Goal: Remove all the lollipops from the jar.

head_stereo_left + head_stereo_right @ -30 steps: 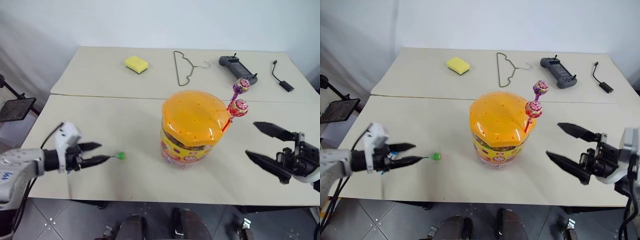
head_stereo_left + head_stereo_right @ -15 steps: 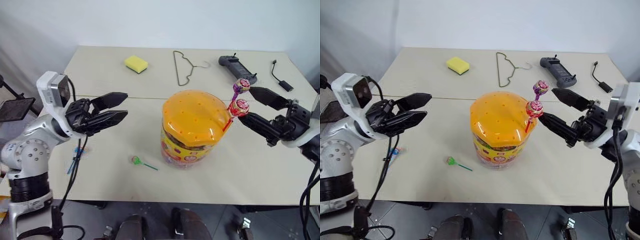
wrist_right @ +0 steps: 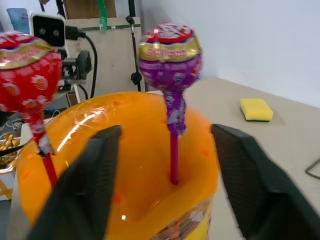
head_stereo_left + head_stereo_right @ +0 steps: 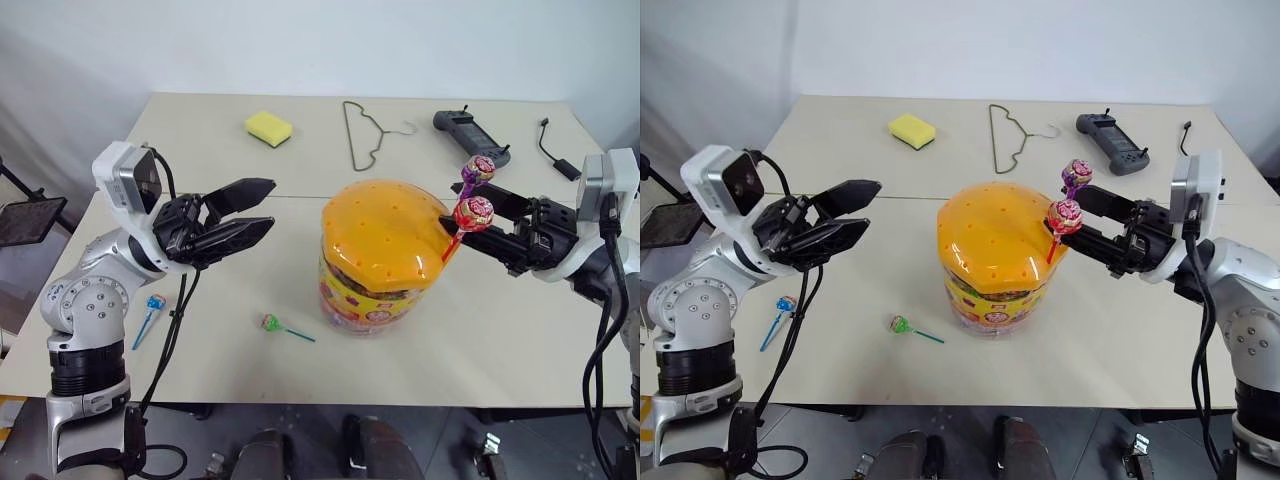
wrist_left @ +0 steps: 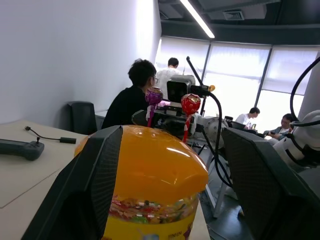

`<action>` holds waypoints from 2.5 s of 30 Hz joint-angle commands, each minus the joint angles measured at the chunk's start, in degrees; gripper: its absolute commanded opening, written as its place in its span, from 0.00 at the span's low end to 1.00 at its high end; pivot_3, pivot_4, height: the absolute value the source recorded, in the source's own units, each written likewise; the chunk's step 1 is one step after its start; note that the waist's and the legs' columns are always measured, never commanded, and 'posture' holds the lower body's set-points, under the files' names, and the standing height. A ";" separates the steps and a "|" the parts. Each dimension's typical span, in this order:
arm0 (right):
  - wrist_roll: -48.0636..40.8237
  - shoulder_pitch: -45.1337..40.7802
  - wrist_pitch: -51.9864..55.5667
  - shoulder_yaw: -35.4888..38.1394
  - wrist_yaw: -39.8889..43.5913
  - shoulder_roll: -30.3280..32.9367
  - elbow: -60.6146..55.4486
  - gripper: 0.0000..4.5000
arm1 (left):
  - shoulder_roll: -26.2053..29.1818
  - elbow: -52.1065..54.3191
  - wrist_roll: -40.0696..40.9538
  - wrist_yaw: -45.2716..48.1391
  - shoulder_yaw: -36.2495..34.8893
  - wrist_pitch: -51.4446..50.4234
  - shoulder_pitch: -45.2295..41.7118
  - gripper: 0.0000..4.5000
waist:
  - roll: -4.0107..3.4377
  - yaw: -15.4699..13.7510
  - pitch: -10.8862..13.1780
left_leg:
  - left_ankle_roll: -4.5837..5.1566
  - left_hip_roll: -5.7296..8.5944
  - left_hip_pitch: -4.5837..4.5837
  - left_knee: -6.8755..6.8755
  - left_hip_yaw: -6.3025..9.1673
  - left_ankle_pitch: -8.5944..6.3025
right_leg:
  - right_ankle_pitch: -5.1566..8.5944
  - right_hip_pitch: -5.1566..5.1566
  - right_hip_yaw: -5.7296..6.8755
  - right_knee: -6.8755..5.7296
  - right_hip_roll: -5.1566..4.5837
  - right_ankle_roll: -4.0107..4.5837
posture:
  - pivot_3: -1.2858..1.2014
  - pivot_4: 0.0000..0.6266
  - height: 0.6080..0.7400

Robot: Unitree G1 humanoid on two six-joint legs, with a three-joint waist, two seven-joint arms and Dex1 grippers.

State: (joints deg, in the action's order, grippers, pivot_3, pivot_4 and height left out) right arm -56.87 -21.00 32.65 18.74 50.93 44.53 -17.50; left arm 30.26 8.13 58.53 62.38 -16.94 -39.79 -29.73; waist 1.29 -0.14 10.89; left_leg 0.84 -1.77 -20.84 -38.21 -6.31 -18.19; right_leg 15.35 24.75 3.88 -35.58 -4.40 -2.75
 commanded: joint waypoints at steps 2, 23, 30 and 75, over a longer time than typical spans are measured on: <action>-1.55 -1.80 0.01 1.63 -0.03 -1.00 -0.21 0.25 | -0.90 0.08 2.37 0.51 -0.55 0.35 -0.90 0.75 | 0.00 0.09 0.00 | 0.01 0.00 -0.15 -0.06 0.07 0.01 | -0.01 0.08 0.05 0.00 0.00 -0.02 | 0.52 0.24 1.00; 25.12 9.23 3.47 -2.01 -7.06 24.14 33.08 0.01 | 8.05 6.86 -8.84 14.52 6.04 11.47 1.62 0.75 | -0.03 0.23 -0.02 | 0.29 0.08 -0.34 -0.03 -0.05 -0.03 | -0.11 0.02 0.05 0.55 -0.04 -0.19 | 0.52 0.24 1.00; 31.86 15.26 -10.17 -4.41 2.99 20.13 38.49 0.11 | 11.29 7.86 -9.94 16.69 5.53 12.98 4.55 0.75 | -0.05 0.62 -0.01 | 0.18 0.02 -0.23 -0.04 -0.44 0.09 | -0.21 0.26 -0.39 0.25 0.16 -0.37 | 0.52 0.24 1.00; -6.31 6.51 -8.11 5.85 9.33 -1.35 -6.10 0.00 | 3.54 -1.46 0.93 8.56 0.25 4.17 2.09 0.75 | -0.02 0.21 0.01 | 0.25 0.08 -0.28 -0.06 -0.27 0.01 | -0.23 0.33 -0.29 0.12 -0.06 -0.39 | 0.52 0.24 1.00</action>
State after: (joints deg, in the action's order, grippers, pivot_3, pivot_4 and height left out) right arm -58.94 -13.48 23.34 21.16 60.89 42.28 -23.21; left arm 33.77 4.21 58.49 70.73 -15.73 -36.25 -27.19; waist 1.27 0.07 10.89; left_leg 1.08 -1.69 -21.12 -38.27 -6.58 -18.18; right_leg 15.11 25.08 3.59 -35.46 -4.46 -3.14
